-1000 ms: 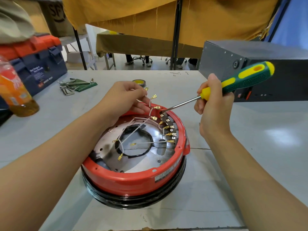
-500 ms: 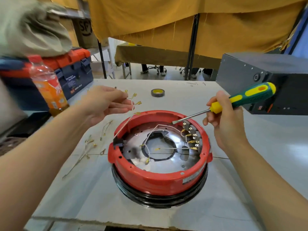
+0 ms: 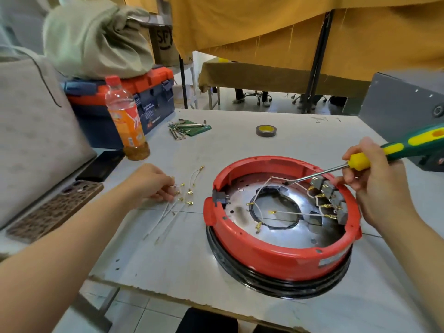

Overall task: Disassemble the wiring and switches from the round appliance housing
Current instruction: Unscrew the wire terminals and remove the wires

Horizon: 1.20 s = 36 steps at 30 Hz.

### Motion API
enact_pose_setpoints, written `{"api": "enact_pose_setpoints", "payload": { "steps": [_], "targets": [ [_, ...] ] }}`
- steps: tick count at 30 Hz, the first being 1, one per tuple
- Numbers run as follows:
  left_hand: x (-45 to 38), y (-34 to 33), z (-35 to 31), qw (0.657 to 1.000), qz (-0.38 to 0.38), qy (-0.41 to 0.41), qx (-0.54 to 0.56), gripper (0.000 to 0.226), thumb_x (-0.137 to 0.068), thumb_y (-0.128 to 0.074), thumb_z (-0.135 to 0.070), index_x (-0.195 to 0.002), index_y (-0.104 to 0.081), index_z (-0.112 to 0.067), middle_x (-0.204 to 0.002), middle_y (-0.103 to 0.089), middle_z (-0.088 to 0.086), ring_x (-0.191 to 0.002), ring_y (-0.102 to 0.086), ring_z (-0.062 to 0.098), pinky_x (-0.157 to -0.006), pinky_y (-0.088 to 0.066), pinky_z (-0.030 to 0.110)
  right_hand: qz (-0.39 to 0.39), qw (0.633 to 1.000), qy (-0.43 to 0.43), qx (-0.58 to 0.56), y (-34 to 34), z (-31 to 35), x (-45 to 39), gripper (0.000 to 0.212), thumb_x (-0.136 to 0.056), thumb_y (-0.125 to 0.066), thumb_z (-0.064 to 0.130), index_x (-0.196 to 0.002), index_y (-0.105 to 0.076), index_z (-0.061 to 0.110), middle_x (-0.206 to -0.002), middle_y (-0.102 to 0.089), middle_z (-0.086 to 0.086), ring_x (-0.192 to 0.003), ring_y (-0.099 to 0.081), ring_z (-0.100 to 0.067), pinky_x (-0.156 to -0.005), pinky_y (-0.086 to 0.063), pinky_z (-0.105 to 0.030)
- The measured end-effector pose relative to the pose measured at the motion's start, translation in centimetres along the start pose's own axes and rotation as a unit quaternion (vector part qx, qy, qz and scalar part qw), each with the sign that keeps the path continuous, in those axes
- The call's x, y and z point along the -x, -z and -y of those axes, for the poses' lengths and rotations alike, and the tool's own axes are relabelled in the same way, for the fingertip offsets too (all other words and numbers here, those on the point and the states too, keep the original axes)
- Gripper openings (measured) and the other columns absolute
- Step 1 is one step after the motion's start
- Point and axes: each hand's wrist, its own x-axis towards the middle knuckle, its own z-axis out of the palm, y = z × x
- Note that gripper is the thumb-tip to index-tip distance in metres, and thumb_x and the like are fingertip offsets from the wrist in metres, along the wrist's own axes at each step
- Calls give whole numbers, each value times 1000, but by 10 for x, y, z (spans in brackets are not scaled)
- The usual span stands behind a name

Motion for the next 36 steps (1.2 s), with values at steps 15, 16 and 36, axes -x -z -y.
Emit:
{"api": "enact_pose_setpoints", "payload": {
  "steps": [15, 16, 36],
  "targets": [
    [-5, -3, -14, 946, -68, -117, -294, 14, -86, -64, -24, -78, -62, -13, -77, -65, 4, -68, -60, 15, -58, -49, 27, -4, 1000, 7, 19, -3, 2, 1, 35, -84, -54, 43, -58, -65, 23, -48, -50, 7, -40, -49, -7, -61, -43, -37],
    [-1, -8, -21, 943, -75, -149, -287, 15, -86, -64, -26, -77, -62, -14, -77, -64, 2, -70, -59, 16, -60, -50, 28, -7, 1000, 8, 25, -2, 2, 0, 35, -85, -54, 42, -58, -65, 24, -48, -51, 7, -40, -48, -7, -57, -42, -32],
    [43, -119, -106, 802, 128, -455, -365, 51, -96, -51, -31, -144, -37, -26, -154, -30, 2, -139, -29, 20, -108, -16, 22, 13, 990, 122, 71, 4, 21, 0, 33, -85, -65, 28, -53, -59, 28, -45, -53, 4, -39, -52, -13, -41, -40, -18]
  ]
}}
